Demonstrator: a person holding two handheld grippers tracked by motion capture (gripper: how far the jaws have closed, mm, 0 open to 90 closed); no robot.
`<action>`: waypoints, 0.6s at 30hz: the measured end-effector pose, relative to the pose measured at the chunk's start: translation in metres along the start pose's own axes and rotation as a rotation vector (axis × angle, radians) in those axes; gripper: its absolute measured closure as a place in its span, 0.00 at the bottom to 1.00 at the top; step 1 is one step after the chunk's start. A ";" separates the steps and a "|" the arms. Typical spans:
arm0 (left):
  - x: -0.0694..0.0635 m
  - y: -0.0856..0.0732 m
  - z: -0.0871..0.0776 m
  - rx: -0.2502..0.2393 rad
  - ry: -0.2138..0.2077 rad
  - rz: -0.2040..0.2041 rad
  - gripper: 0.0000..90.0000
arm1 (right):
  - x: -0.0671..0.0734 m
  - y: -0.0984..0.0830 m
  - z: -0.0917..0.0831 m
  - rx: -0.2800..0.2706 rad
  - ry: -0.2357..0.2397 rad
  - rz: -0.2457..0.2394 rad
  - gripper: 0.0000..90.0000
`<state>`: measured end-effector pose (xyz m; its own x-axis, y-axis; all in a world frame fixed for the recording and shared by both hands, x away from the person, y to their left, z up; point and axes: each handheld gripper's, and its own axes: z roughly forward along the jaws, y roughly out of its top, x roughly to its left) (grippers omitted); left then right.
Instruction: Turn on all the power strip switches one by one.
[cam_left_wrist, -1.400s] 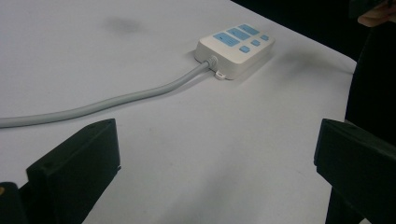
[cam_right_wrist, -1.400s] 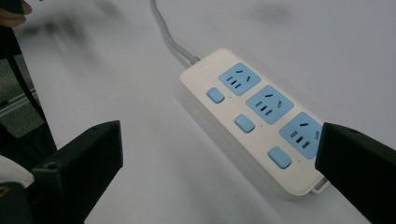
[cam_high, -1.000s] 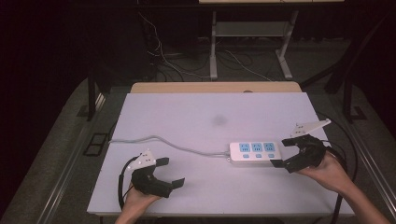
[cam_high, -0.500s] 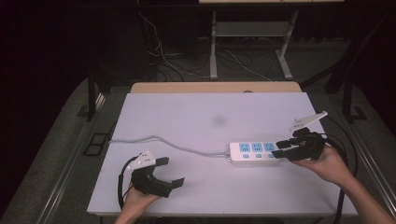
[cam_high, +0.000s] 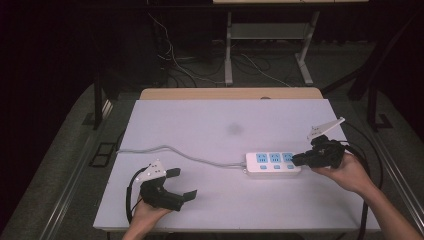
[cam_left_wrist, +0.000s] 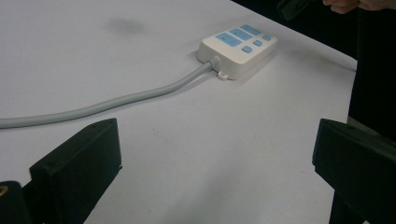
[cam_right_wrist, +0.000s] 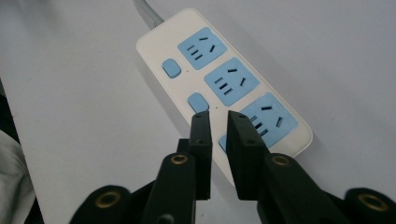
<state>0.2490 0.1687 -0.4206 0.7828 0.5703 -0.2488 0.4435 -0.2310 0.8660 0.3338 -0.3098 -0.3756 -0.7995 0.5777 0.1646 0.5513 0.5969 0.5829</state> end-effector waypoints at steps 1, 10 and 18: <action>0.000 0.000 0.000 0.000 -0.001 0.000 0.00 | 0.000 0.000 0.001 0.001 0.002 -0.002 0.93; 0.000 0.000 0.000 0.002 -0.001 0.000 0.00 | -0.003 0.001 0.005 0.018 0.011 -0.019 1.00; 0.001 0.000 0.000 0.004 -0.004 0.000 0.00 | -0.007 -0.003 0.017 0.050 0.009 -0.014 1.00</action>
<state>0.2492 0.1692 -0.4209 0.7846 0.5673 -0.2503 0.4451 -0.2343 0.8643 0.3418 -0.3060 -0.3917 -0.8094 0.5639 0.1641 0.5509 0.6323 0.5447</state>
